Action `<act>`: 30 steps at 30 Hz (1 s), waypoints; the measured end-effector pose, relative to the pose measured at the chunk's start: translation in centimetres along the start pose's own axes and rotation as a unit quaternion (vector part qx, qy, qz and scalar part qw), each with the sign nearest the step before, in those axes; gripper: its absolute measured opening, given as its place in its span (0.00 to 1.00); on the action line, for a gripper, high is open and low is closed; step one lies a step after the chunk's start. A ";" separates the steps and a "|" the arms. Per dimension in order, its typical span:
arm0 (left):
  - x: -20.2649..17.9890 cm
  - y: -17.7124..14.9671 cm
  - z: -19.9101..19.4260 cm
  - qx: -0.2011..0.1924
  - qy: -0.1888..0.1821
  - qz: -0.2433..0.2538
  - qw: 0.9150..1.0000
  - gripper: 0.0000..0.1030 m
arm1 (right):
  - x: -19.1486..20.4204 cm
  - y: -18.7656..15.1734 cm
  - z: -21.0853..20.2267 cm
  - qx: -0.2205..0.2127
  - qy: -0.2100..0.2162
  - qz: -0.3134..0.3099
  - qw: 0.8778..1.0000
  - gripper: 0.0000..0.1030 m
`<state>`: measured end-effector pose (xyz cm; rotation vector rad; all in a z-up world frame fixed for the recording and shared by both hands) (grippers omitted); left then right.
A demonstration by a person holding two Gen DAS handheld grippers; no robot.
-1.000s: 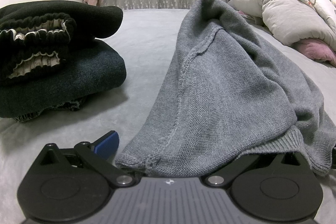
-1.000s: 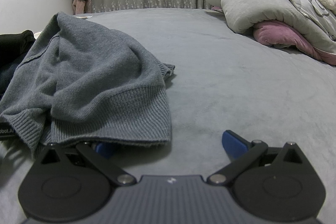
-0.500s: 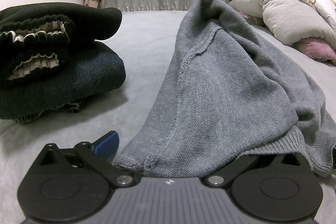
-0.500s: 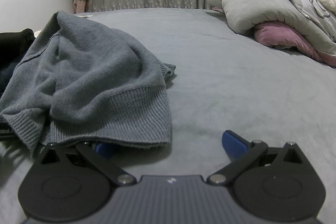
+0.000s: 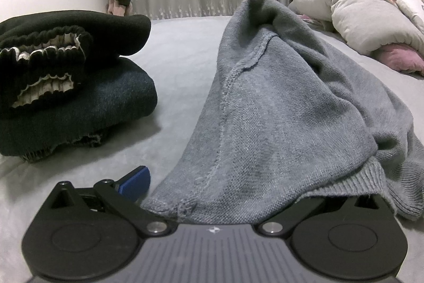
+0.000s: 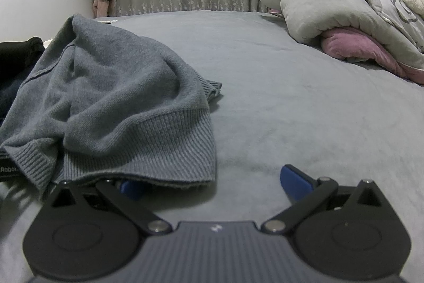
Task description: Fold clothes
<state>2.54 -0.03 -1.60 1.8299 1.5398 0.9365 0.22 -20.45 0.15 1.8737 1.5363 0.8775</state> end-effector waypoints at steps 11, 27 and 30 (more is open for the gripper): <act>-0.5 -0.1 -0.1 -0.003 0.009 0.009 1.000 1.00 | -0.4 0.2 -0.2 0.001 0.002 0.002 1.000 1.00; -0.7 -0.2 -0.3 -0.004 0.012 0.014 1.000 1.00 | -0.5 0.6 -0.1 0.001 0.000 -0.001 1.000 1.00; -0.7 -0.1 -0.4 -0.004 0.013 0.016 1.000 1.00 | -0.8 0.6 -0.1 0.001 0.000 -0.001 1.000 1.00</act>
Point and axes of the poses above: each gripper's, at about its wrist camera, not at the fingertips, and z roughly the way its jaws point, x to its left, y to its top, the point moved 2 cm from there along z, roughly the way its jaws point, and after that the axes turned 10 degrees about z, right-handed, at the moved point
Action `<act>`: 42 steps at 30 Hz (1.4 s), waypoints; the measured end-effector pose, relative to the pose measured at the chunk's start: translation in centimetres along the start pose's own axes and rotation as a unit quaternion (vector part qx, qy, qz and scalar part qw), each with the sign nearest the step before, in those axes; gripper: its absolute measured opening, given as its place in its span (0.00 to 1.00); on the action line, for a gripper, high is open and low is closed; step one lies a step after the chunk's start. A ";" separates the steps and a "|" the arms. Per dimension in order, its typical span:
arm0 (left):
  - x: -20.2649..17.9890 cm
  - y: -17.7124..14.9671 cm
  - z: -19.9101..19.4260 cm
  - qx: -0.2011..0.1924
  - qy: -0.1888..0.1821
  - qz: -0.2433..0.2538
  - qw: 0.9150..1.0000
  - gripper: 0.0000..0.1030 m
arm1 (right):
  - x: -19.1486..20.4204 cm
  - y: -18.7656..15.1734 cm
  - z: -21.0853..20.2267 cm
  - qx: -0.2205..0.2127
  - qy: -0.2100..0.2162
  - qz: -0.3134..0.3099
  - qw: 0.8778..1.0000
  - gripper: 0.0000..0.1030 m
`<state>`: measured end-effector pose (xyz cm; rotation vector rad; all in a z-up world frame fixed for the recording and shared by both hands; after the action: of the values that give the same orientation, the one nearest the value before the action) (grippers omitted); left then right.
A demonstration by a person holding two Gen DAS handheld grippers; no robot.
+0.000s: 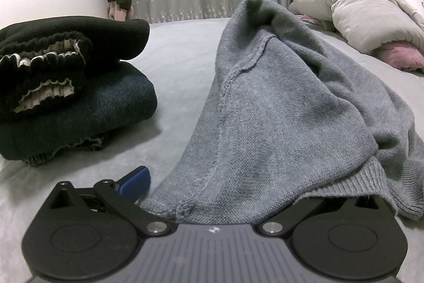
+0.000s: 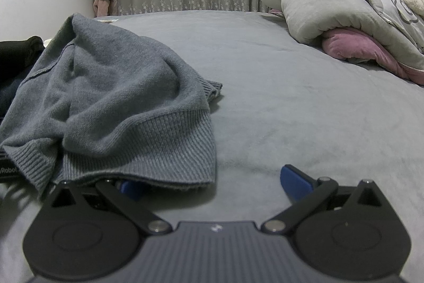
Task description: Fold clothes
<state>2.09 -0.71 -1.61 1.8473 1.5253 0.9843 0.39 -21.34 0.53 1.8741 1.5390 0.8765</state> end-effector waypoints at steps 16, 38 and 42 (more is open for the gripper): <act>-0.5 0.4 -0.5 0.007 0.014 0.019 1.000 1.00 | -0.1 0.0 -0.2 0.003 -0.004 0.000 1.000 1.00; 1.6 1.0 -0.5 0.045 -0.065 0.004 0.997 1.00 | -1.3 1.9 -0.2 0.100 0.060 -0.062 0.991 1.00; 1.5 1.3 -0.6 0.057 -0.064 0.006 0.996 1.00 | -1.0 2.6 -0.2 0.095 0.062 -0.085 0.990 1.00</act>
<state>2.52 0.48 0.09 1.9610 1.5230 0.7822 1.71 -22.85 2.54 1.8113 1.8865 0.8046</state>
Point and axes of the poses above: each gripper's, at about its wrist camera, not at the fingertips, and z roughly the way its jaws point, x to its left, y to its top, the point moved 2 cm from there along z, roughly the way its jaws point, and after that the axes turned 10 degrees about z, right-handed, at the moved point
